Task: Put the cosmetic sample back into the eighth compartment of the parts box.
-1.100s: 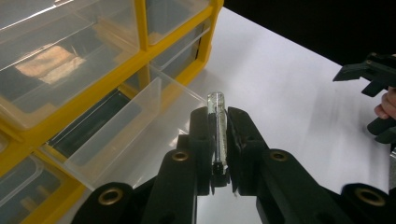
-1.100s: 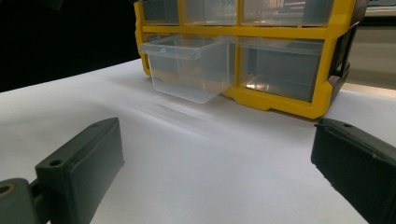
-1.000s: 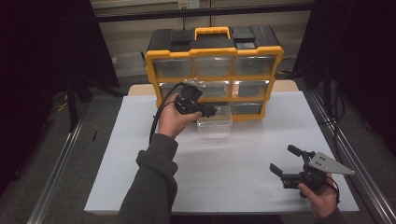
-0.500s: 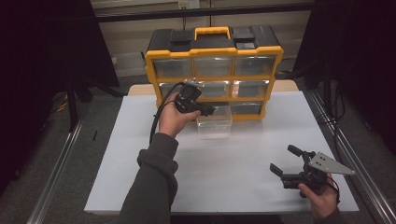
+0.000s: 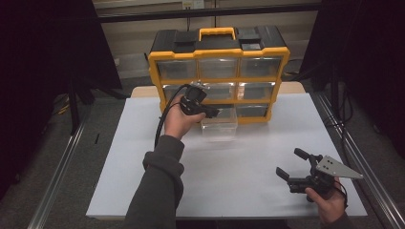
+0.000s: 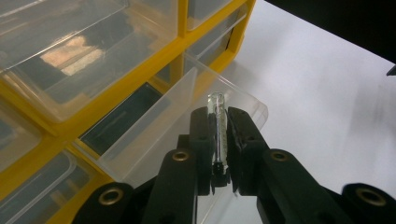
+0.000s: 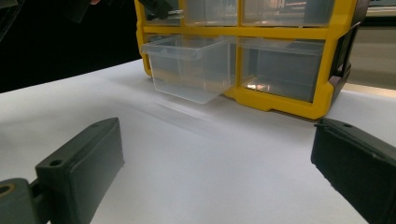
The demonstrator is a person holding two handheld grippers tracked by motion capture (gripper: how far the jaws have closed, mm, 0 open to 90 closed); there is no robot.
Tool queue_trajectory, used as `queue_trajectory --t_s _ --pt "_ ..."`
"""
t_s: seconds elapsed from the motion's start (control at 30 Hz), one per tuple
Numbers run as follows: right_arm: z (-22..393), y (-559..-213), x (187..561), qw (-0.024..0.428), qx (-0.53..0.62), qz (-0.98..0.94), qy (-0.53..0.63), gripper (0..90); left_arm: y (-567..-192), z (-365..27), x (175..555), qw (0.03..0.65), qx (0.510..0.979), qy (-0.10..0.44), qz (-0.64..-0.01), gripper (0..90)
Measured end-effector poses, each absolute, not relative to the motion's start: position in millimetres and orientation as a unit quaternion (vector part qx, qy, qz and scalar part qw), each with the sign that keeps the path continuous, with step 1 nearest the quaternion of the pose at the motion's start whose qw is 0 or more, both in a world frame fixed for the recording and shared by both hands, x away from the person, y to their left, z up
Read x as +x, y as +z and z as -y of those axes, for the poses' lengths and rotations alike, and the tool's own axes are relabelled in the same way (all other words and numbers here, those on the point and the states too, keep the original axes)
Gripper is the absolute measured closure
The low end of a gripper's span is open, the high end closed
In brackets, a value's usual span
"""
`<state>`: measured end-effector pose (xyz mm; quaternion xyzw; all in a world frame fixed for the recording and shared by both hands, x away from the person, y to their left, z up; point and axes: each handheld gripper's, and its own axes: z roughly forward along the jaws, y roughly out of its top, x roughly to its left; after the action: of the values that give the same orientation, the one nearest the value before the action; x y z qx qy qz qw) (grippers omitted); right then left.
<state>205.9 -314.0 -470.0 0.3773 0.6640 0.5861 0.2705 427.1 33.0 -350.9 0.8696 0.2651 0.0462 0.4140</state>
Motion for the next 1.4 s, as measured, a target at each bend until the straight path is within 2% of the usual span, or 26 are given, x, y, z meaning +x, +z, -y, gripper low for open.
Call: queue_trajectory --t_s 1.4 --pt "315.0 -470.1 205.6 0.271 0.374 -0.666 0.586 1.5 -365.0 -24.7 436.0 0.396 0.877 0.068 -0.264 81.1"
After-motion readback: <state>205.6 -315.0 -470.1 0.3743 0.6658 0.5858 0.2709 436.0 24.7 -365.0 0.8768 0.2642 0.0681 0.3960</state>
